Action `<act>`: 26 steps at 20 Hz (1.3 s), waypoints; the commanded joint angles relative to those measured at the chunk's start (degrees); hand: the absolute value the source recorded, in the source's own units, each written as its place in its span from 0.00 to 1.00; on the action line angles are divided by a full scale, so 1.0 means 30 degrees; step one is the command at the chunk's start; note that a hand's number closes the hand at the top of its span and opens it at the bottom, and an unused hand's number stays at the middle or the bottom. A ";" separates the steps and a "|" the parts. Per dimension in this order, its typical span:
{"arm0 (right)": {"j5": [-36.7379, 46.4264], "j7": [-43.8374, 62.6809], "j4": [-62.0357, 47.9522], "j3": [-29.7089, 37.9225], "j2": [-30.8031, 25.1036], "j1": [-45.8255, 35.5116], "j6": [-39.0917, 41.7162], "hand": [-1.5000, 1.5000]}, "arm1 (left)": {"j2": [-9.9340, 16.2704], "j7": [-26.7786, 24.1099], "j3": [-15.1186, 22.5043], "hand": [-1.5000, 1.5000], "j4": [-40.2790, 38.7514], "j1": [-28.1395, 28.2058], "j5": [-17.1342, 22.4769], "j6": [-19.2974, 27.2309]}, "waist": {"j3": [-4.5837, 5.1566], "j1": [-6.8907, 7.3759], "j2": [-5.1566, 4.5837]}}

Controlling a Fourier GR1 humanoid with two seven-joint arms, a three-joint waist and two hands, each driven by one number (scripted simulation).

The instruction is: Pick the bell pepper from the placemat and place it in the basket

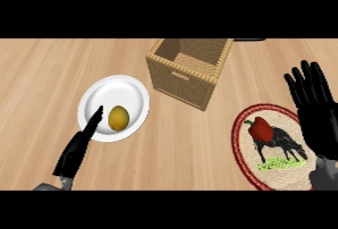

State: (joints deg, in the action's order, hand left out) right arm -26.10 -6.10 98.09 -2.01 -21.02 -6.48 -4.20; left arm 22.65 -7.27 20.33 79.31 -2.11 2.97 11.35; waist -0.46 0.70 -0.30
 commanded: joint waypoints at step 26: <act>1.6757 0.8235 0.6531 -0.0692 -0.8997 0.3165 0.2800 0.00 | -0.2555 0.1329 -0.3124 0.50 0.5104 0.0550 0.3100 0.2260 | 0.0273 -0.0524 0.0286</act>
State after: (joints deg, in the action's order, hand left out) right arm 20.40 8.54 113.13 -5.65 -40.28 3.21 -1.74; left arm 15.00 -3.45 10.48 93.36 -1.34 12.79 17.92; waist 0.34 -1.09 0.56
